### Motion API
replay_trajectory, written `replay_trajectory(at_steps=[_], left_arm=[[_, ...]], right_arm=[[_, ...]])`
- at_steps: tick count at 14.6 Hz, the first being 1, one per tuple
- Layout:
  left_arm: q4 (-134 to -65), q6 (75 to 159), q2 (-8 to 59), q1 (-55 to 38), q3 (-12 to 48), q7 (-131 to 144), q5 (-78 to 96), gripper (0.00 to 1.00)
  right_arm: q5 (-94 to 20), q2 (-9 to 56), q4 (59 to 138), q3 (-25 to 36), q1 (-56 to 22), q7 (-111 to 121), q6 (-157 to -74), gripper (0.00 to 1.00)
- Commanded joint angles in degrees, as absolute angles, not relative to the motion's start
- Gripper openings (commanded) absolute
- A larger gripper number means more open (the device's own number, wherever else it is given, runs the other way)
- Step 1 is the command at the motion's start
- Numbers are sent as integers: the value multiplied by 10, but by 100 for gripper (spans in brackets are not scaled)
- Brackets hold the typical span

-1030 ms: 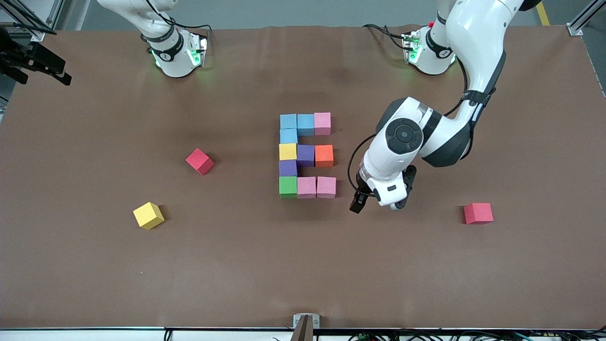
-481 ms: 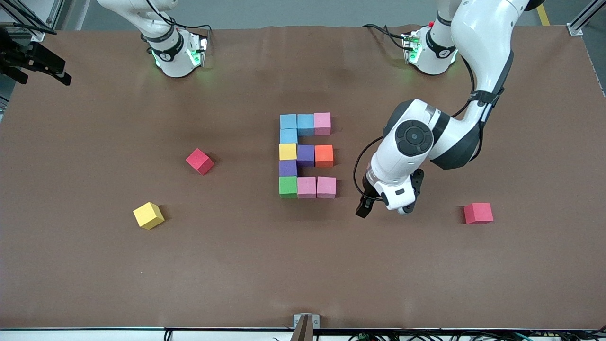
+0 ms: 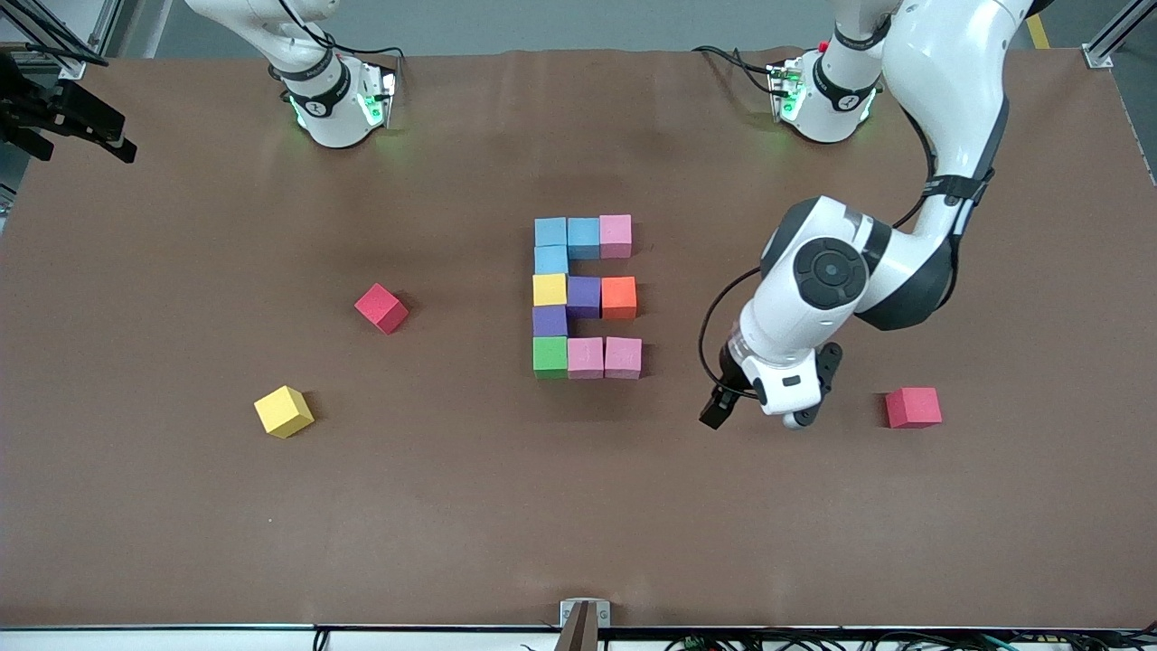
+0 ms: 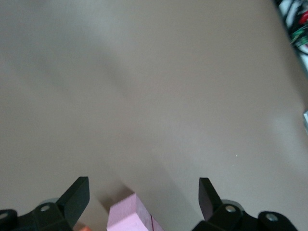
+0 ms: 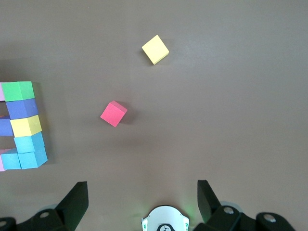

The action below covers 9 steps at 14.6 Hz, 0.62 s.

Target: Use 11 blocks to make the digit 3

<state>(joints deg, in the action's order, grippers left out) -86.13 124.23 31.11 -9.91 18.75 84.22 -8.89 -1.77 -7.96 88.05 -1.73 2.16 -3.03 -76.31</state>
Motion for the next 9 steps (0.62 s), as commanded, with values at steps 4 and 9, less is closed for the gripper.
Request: replay_trajectory(at_steps=[4,9], left_arm=[[-860,1158,249,-38,186,631,-106,100],[-861,1050,162,38,188,426,-103,100]], right_arm=[[2,-94,894,-18,27,24,-773,100],[11,-88,894,-18,32,24,-776,100]])
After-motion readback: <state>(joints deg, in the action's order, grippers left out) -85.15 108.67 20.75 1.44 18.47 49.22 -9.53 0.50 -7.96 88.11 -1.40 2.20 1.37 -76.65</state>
